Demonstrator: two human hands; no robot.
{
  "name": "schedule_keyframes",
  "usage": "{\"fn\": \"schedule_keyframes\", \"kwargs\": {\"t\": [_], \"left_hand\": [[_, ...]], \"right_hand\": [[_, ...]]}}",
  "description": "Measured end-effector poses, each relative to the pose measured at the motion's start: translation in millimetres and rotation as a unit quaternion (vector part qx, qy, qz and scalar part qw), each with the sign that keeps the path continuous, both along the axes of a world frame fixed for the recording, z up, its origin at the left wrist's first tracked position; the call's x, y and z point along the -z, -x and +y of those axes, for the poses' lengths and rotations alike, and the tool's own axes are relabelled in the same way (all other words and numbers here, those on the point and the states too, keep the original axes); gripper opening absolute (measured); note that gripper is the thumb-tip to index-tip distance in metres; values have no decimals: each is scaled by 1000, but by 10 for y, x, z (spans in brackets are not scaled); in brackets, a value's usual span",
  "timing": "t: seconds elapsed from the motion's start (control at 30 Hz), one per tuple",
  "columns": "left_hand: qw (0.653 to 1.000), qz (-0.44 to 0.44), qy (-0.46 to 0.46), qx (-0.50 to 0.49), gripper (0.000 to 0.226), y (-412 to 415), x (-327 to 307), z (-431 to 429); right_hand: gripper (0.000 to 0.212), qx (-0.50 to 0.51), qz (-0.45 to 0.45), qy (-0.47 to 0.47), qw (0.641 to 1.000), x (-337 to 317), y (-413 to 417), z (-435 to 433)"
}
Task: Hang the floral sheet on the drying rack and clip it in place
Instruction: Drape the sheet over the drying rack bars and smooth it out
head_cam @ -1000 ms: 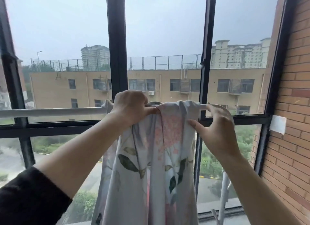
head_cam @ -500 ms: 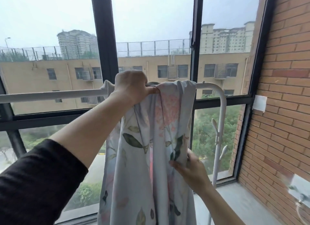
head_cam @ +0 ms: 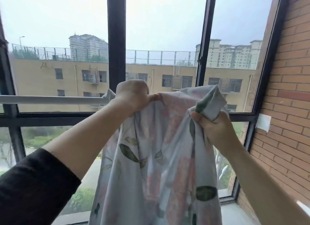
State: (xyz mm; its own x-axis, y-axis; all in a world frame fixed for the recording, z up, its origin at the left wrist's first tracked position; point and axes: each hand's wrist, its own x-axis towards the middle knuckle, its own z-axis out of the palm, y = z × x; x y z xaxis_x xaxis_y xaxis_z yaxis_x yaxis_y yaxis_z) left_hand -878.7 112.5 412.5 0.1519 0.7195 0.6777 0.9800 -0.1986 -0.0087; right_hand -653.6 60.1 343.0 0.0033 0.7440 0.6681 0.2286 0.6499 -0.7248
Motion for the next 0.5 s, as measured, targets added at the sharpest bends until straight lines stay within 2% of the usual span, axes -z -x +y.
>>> {"fn": "schedule_keyframes", "kwargs": {"t": [0.07,0.13,0.2,0.27,0.37,0.43,0.5], "left_hand": [[1000,-11,8,-4,66,66,-13,8],[1000,-16,13,-10,68,145,-19,9],[1000,-17,11,-22,69,191,-12,-11],[999,-14,-9,-37,70,205,5,-34],[996,0,-51,-67,68,219,50,-56],[995,0,-68,-79,61,238,84,-55],[993,2,-82,-89,55,244,97,-48]], "right_hand": [[15,-16,14,-34,999,-334,9,128],[26,-70,14,-59,996,-657,74,271],[35,-136,28,-61,988,-925,192,431],[33,-180,63,-52,980,-1078,326,642],[13,-155,50,-23,986,-996,447,1050],[13,-157,6,15,987,-846,425,1275],[15,-205,-22,69,976,-786,349,1374]]}}
